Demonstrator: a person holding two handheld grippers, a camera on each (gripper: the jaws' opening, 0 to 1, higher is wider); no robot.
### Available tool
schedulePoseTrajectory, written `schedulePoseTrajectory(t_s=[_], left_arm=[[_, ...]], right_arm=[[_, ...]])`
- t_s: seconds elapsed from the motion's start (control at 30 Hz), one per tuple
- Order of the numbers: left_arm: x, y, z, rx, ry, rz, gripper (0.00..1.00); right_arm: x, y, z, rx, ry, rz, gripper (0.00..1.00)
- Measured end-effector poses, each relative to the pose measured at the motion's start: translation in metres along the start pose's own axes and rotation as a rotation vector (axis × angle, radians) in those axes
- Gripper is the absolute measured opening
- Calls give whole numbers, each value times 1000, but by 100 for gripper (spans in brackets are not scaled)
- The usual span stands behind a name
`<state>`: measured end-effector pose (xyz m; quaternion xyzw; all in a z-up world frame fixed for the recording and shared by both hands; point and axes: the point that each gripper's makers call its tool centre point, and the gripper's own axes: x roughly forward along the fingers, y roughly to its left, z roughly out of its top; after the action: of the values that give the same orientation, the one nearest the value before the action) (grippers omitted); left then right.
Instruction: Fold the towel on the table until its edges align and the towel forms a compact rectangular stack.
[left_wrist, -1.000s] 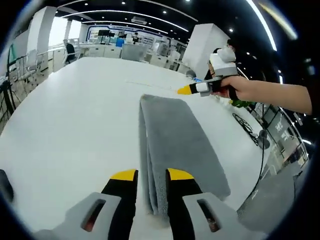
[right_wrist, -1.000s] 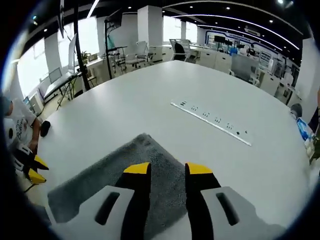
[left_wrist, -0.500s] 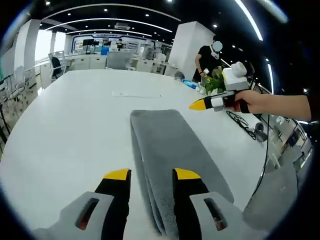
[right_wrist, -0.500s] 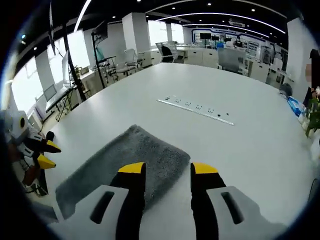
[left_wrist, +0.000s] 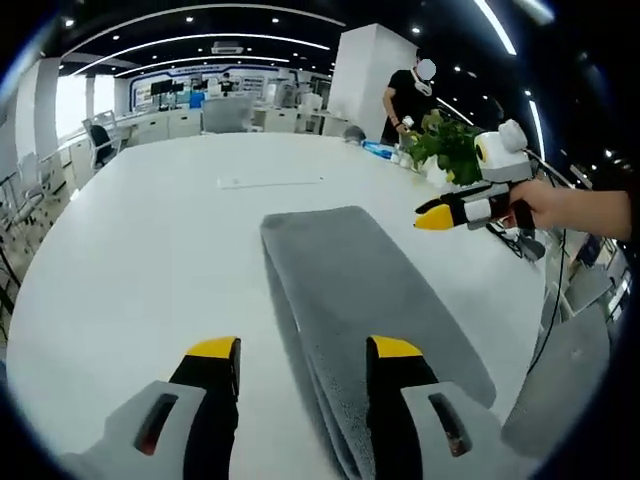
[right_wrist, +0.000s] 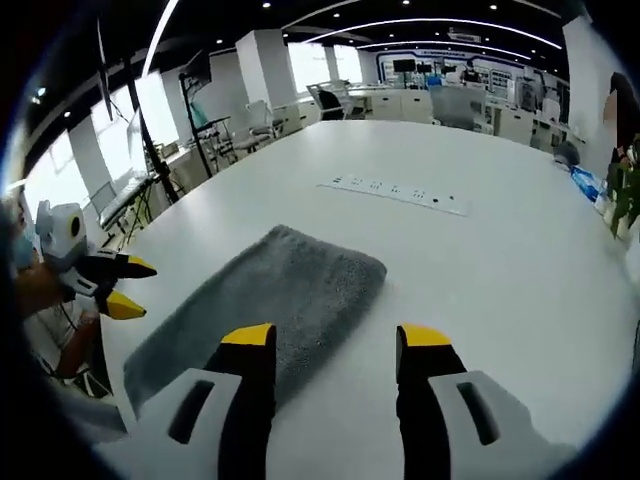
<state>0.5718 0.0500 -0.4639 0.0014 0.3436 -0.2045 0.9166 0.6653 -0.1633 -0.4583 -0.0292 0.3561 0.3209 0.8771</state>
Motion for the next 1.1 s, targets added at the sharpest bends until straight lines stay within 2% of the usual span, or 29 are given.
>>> schedulePoseTrajectory(t_s=[0.23, 0.4, 0.47, 0.57, 0.63, 0.77, 1.1], left_arm=[[13, 1, -7, 10, 38, -5, 52], [24, 4, -9, 3, 37, -4, 52], [27, -2, -8, -3, 41, -4, 52], [33, 4, -10, -19, 39, 4, 51], [36, 5, -6, -32, 8, 13, 48], [38, 3, -6, -48, -2, 28, 44], [49, 0, -13, -65, -17, 8, 32]], right_arm=[[-4, 5, -16, 28, 16, -9, 45], [-2, 12, -32, 50, 36, 1, 44], [-2, 13, -37, 40, 44, -12, 44], [4, 11, -43, 14, 43, -35, 44], [2, 17, -45, 29, 42, -35, 45], [4, 34, -52, 35, 56, -4, 43], [9, 47, -61, 55, 58, 16, 36]])
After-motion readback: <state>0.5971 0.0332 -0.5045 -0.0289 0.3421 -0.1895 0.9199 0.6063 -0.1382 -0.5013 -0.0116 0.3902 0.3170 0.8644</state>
